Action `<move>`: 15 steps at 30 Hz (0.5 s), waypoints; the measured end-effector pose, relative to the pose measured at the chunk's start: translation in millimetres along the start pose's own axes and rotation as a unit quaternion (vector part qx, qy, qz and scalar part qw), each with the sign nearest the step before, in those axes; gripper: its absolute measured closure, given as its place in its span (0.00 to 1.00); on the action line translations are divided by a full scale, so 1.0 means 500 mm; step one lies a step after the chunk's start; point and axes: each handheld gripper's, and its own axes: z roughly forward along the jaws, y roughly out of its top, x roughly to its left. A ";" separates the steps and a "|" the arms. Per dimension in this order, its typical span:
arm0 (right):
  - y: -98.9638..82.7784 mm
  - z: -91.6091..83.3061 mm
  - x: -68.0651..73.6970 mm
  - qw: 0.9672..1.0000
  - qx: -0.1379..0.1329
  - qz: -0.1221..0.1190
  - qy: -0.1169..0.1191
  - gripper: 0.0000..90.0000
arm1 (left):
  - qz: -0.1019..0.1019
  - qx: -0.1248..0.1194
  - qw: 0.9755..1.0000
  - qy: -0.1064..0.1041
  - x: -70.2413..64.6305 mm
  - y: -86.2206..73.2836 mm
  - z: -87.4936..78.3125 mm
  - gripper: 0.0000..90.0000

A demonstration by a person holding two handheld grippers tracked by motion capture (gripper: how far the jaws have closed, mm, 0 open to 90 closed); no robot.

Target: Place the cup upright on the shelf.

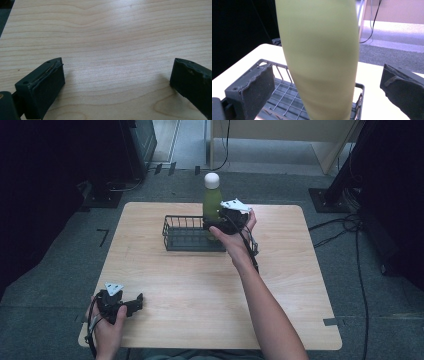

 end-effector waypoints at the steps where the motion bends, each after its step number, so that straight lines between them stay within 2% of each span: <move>1: 0.000 -0.005 -0.002 1.000 -0.001 -0.003 0.002 0.00 | 0.000 0.000 1.000 0.000 0.000 0.000 0.000 0.00; 8: -0.005 -0.034 -0.013 1.000 -0.005 -0.013 0.002 0.00 | 0.000 0.001 1.000 0.000 0.000 0.000 0.000 0.00; 15: -0.024 -0.071 -0.037 1.000 -0.007 -0.022 -0.003 0.00 | 0.000 0.000 1.000 0.000 0.000 0.000 0.000 0.00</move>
